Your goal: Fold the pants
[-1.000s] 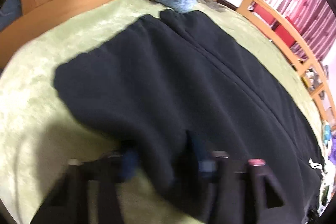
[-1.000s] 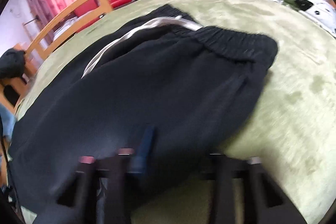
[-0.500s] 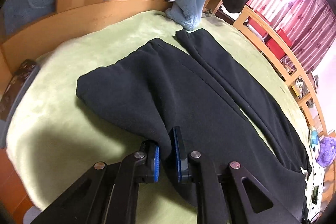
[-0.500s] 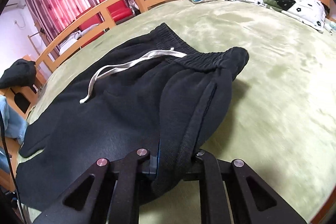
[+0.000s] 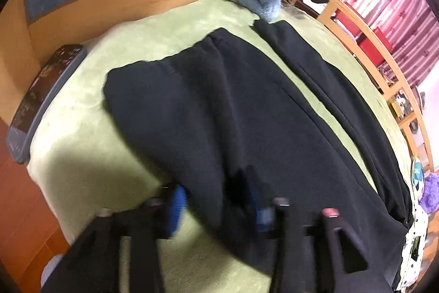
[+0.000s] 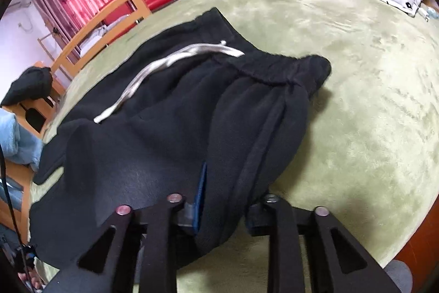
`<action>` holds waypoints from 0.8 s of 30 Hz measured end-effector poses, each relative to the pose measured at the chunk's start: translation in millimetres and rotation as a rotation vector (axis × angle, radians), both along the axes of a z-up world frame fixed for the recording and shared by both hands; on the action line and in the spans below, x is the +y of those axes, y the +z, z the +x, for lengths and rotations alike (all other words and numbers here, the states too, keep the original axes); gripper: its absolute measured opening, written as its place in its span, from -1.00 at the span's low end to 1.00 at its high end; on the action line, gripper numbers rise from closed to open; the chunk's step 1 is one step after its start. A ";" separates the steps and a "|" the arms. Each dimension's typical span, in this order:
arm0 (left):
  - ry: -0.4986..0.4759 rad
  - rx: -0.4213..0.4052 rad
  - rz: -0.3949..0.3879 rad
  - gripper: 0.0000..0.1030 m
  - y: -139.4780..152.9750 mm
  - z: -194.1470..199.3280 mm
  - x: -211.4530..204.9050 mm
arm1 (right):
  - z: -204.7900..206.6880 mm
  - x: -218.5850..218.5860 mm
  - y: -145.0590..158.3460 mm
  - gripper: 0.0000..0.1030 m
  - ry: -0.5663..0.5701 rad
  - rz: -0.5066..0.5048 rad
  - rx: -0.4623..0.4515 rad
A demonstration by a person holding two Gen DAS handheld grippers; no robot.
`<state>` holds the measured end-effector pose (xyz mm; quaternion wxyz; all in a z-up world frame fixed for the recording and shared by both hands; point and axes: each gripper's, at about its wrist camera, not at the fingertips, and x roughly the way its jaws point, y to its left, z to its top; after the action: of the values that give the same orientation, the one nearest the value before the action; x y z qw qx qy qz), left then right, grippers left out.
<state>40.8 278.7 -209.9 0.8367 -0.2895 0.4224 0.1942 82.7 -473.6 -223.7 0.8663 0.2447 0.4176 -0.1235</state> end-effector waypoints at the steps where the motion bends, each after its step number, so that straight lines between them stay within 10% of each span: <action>1: 0.016 -0.005 0.005 0.21 -1.6 -3.6 1.1 | -3.9 -1.6 -2.4 -0.14 -0.013 -0.021 0.013; 8: 0.044 -0.021 0.024 0.21 -10.0 3.2 4.9 | -15.4 -6.0 -22.8 -0.02 -0.041 0.092 0.001; 12: 0.036 -0.023 0.053 -0.80 -3.5 12.1 12.7 | -1.2 0.7 -22.2 -0.69 -0.029 0.075 -0.024; 24: -0.024 -0.194 0.073 -0.83 96.6 28.2 13.8 | 21.3 -3.8 62.5 -0.76 -0.017 0.134 -0.189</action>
<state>69.0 292.5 -113.3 0.8860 -0.2712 0.3354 0.1702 103.9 -477.4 -161.1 0.8824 0.3162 0.3393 -0.0791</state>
